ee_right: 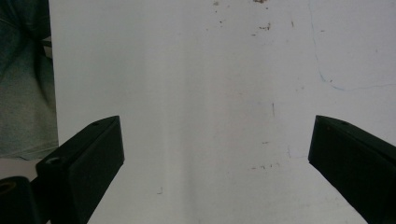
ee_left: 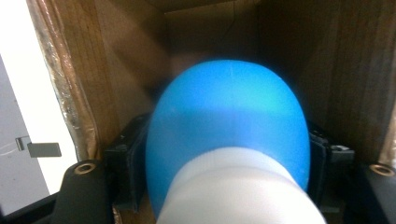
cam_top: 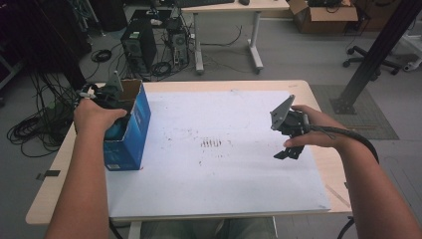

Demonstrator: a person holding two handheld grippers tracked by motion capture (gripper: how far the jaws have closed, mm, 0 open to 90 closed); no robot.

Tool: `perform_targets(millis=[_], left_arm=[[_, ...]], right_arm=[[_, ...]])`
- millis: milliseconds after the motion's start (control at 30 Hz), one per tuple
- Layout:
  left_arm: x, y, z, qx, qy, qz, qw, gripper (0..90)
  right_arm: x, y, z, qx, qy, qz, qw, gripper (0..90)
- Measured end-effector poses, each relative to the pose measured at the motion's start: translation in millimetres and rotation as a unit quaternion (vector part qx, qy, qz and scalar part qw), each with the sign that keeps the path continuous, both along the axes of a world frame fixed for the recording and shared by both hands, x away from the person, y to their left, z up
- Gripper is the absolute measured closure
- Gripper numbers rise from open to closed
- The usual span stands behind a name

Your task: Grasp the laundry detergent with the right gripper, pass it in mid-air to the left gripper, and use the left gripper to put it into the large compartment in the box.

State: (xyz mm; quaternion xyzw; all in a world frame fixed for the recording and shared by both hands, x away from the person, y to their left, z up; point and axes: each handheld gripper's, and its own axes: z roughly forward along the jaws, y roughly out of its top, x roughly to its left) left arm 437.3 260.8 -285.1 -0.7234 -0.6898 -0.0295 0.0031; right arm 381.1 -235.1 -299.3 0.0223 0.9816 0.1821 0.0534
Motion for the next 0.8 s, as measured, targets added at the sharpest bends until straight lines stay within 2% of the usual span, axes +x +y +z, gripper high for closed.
perform_targets(millis=[467,633,800], left_arm=[[-6.7,0.1,13.5,-0.003,-0.012,0.003,0.9999,28.4],[-9.2,-0.3,23.3,0.003,-0.025,-0.001,0.9997,20.5],[-11.0,-1.7,30.2,0.015,-0.033,-0.005,0.9993,17.5]], right_arm=[[-2.6,-0.8,1.5,0.007,-0.005,0.002,1.0,3.4],[-4.7,-3.4,2.2,0.006,-0.006,0.001,1.0,3.4],[-6.0,-5.1,3.4,0.006,-0.007,0.0,1.0,3.4]])
